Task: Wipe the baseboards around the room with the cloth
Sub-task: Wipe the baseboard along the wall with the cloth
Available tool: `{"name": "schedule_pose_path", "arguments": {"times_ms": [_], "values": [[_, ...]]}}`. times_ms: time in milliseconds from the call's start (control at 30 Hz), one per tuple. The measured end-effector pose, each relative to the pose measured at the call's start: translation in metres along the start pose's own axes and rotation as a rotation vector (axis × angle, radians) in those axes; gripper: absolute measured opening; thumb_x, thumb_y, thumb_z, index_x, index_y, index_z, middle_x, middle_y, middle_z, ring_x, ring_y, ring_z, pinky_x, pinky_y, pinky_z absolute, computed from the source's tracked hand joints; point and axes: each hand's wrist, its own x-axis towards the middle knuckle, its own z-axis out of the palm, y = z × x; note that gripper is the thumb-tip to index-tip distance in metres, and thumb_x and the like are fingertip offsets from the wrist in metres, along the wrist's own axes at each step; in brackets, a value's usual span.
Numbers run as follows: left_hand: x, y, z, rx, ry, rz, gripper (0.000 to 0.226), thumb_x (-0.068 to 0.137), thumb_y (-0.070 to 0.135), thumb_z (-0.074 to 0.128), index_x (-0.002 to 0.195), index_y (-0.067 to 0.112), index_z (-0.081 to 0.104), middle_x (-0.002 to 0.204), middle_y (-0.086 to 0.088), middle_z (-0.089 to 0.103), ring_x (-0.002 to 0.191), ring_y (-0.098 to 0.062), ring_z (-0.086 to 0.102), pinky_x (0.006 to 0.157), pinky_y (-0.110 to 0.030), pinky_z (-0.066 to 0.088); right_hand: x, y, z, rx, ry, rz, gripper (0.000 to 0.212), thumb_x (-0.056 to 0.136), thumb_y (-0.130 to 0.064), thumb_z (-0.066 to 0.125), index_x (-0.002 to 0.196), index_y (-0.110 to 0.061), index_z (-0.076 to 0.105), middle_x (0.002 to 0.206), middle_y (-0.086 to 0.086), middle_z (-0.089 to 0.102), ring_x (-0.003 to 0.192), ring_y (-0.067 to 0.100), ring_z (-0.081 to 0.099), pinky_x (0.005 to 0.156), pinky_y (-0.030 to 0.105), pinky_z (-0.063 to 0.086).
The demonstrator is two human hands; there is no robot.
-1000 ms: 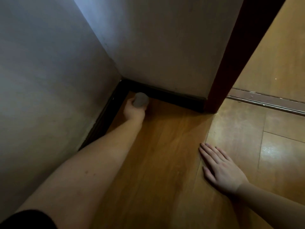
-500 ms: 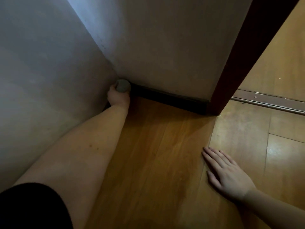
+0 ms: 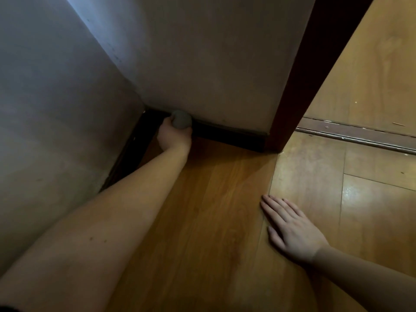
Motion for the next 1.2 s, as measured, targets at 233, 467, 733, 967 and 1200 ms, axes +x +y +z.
{"name": "schedule_pose_path", "arguments": {"times_ms": [233,467,733,967,1200], "values": [[-0.090,0.009,0.061,-0.025,-0.124,0.200,0.050,0.078,0.015,0.078,0.124,0.012,0.059,0.127,-0.008,0.057,0.115,-0.028,0.057,0.093,-0.036,0.048,0.002,0.000,-0.003,-0.008,0.021,0.000,0.064,0.099,-0.053,0.024,0.157,-0.027,0.015,0.163,-0.007,0.012,0.150,0.010,0.004,0.120,0.029,-0.004],[-0.129,0.020,0.087,0.038,-0.191,0.261,0.052,0.084,0.019,0.075,0.132,0.018,0.053,0.136,-0.004,0.048,0.123,-0.025,0.049,0.094,-0.036,0.049,0.002,-0.001,-0.002,0.009,0.044,-0.016,0.065,0.098,-0.053,0.021,0.157,-0.029,0.006,0.163,-0.008,0.002,0.150,0.009,-0.003,0.120,0.029,-0.007],[-0.159,0.013,0.093,0.107,-0.494,0.530,0.049,0.079,0.021,0.076,0.125,0.019,0.060,0.125,0.000,0.055,0.116,-0.021,0.054,0.092,-0.030,0.047,0.000,0.001,-0.003,-0.008,0.036,-0.026,0.063,0.098,-0.048,0.031,0.155,-0.024,0.024,0.161,-0.003,0.022,0.149,0.012,0.010,0.120,0.031,0.001],[-0.133,-0.017,0.064,0.082,-0.335,0.323,0.049,0.082,0.022,0.077,0.127,0.016,0.060,0.127,-0.003,0.056,0.114,-0.020,0.057,0.094,-0.028,0.045,-0.001,0.001,-0.004,0.000,0.038,-0.031,0.063,0.099,-0.048,0.028,0.157,-0.025,0.018,0.163,-0.005,0.015,0.150,0.010,0.006,0.121,0.030,-0.002],[-0.097,-0.063,0.013,0.171,-0.232,0.198,0.052,0.081,0.021,0.079,0.128,0.014,0.059,0.128,-0.006,0.058,0.116,-0.024,0.056,0.092,-0.029,0.043,-0.002,0.002,-0.006,0.007,0.026,-0.028,0.062,0.099,-0.048,0.028,0.156,-0.025,0.020,0.162,-0.005,0.018,0.150,0.010,0.006,0.120,0.033,0.000]]}}
